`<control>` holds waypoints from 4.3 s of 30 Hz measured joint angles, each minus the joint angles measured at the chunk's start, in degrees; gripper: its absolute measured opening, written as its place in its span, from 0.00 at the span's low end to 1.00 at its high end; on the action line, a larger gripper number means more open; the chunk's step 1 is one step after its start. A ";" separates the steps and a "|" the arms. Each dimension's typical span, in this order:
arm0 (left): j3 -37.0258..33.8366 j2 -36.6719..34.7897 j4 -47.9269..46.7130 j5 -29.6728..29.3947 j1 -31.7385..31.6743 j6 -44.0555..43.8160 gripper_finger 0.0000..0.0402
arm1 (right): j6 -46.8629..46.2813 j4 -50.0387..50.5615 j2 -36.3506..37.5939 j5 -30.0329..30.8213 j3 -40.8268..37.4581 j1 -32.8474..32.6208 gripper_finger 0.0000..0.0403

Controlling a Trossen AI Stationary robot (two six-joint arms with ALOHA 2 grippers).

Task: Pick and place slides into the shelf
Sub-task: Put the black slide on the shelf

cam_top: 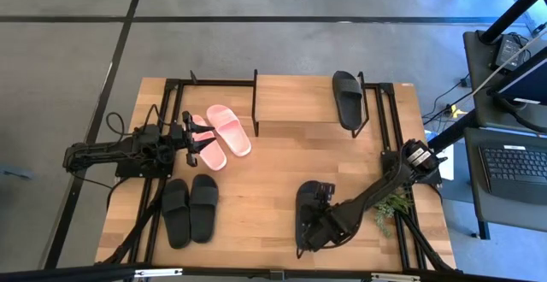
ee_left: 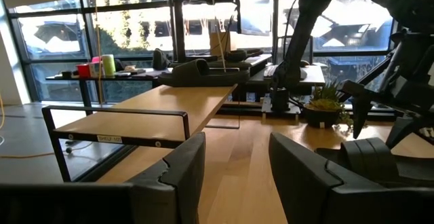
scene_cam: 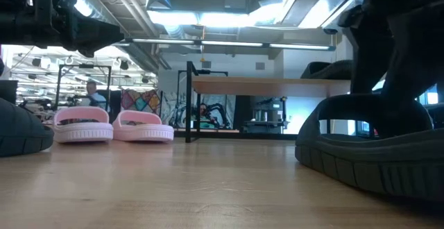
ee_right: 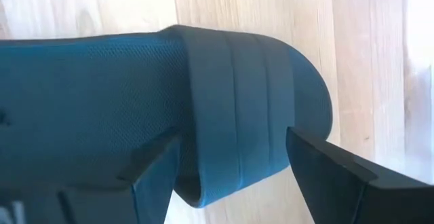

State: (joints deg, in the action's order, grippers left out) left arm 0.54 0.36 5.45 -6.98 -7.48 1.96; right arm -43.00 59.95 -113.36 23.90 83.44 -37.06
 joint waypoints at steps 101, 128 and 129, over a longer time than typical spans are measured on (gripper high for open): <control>-0.02 0.00 -0.77 0.00 0.01 1.77 0.39 | 69.05 -12.75 29.86 16.55 -12.51 53.00 0.03; -0.02 0.00 -0.77 -0.02 0.01 1.75 0.39 | 69.08 -11.87 29.83 19.06 -13.45 53.02 0.14; -0.02 0.00 -0.77 -0.02 0.01 1.75 0.39 | 69.05 -11.55 29.83 19.06 -13.45 53.02 0.14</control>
State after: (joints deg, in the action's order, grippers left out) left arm 0.51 0.36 4.69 -7.00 -7.47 3.70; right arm 26.05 48.39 -83.53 42.96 70.00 15.97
